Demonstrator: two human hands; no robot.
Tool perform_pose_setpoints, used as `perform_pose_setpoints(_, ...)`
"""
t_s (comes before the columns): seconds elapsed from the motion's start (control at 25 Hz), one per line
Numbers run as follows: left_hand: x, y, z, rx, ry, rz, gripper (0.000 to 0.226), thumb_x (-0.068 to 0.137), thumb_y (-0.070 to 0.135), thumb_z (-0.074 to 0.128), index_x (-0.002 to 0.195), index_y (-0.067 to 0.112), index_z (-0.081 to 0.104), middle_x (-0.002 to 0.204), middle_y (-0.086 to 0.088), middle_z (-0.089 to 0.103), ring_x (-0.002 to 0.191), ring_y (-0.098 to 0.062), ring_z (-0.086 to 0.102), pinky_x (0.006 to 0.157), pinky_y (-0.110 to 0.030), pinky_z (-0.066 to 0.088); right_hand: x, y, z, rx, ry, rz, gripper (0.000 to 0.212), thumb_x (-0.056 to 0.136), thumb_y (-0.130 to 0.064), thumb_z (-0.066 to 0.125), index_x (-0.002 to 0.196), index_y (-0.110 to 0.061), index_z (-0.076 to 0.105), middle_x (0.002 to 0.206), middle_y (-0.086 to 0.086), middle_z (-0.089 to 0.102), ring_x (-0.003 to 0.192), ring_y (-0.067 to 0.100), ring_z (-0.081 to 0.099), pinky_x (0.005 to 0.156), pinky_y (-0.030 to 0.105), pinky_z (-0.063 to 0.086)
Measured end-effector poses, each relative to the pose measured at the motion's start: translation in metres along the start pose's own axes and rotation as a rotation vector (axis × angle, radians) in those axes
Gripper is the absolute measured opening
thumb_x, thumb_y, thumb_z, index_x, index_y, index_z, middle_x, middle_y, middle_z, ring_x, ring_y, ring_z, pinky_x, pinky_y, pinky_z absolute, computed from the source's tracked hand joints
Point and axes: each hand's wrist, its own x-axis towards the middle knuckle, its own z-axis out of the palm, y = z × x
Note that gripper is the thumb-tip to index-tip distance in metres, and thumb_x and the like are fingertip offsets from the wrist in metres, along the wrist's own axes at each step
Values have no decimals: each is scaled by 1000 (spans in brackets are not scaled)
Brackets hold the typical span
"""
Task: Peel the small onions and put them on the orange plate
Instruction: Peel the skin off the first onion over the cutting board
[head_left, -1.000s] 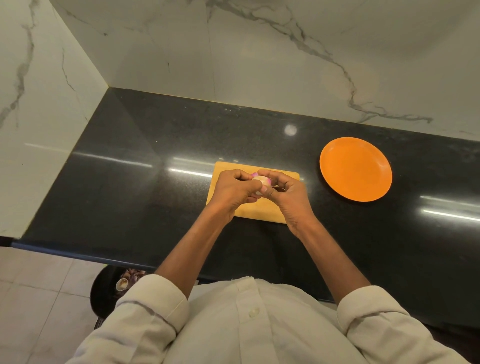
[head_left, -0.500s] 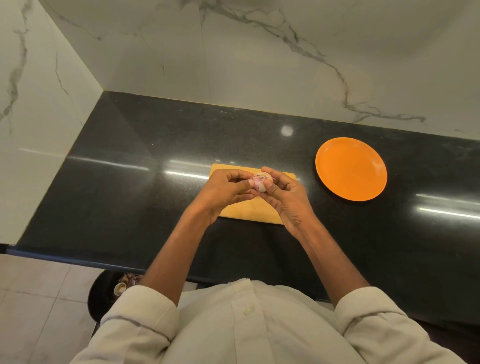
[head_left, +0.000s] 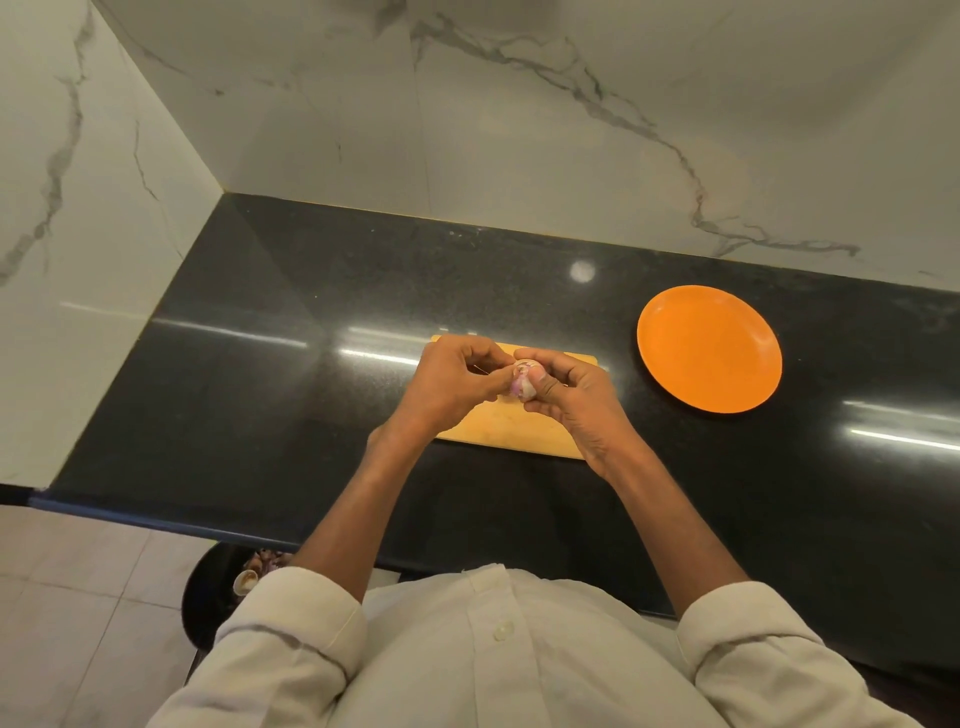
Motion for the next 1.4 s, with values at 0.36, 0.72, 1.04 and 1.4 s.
perform_pose_setpoints(0.36, -2, -2, 23, 223, 172, 148, 8, 91, 10, 77, 86, 8, 70, 64, 8, 64, 55, -3, 60, 56, -16, 45, 0, 4, 4, 1, 34, -46, 29, 102, -15, 68, 130, -11, 73, 117, 11, 78, 107, 29, 76, 90, 40, 64)
perform_pose_setpoints(0.72, -1, -3, 16, 77, 157, 146, 6, 99, 9, 74, 104, 8, 77, 89, -2, 78, 77, -16, 75, 71, -32, 65, -4, -3, 3, 137, 28, -37, 26, 101, -13, 68, 127, -13, 73, 118, 6, 78, 112, 25, 75, 89, 34, 63)
perform_pose_setpoints(1.04, -1, 4, 4, -57, 93, 98, 10, 98, 5, 76, 99, -5, 75, 87, -12, 80, 75, -20, 80, 67, -22, 62, -4, -5, 0, 95, -2, -28, 33, 99, -13, 70, 132, -11, 72, 120, 3, 78, 115, 23, 74, 92, 37, 63)
perform_pose_setpoints(1.4, -6, 1, 18, 42, 207, 151, 10, 94, 10, 79, 92, 6, 71, 81, -3, 78, 72, -16, 77, 72, -45, 64, -3, -6, -4, 48, -42, -67, 33, 99, -11, 70, 132, -11, 71, 125, 9, 75, 118, 23, 73, 94, 37, 63)
